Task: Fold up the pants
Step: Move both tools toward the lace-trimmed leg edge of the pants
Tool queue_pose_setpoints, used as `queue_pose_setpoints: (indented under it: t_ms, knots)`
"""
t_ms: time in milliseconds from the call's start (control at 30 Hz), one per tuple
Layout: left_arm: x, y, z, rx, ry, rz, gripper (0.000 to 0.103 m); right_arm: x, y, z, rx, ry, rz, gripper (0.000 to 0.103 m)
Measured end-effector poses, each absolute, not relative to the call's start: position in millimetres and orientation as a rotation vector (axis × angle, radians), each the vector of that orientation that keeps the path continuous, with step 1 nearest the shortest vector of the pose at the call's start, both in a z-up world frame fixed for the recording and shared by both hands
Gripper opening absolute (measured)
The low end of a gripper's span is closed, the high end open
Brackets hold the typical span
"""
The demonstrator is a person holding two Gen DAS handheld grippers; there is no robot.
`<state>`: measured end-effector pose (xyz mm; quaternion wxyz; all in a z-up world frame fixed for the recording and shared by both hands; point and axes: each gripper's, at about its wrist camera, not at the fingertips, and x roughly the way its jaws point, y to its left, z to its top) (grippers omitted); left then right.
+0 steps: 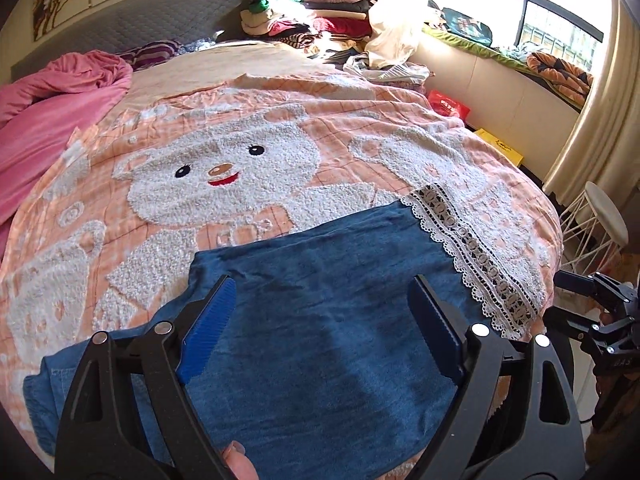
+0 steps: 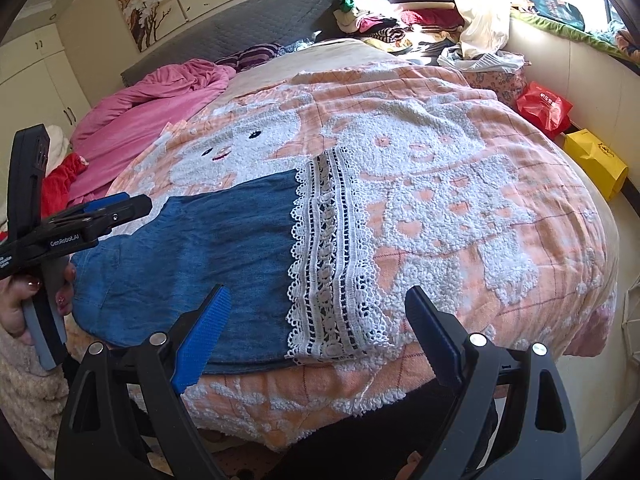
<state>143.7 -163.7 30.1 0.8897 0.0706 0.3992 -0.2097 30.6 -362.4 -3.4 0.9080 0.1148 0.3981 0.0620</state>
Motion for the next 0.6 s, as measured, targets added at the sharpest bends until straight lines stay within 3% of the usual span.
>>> queue_pose_setpoints:
  t_ms: [600]
  knots:
    - [224.8, -240.1, -7.1, 0.246, 0.921, -0.63, 0.081, 45.5, -373.3, -38.7, 0.326, 0.902, 0.139, 0.088]
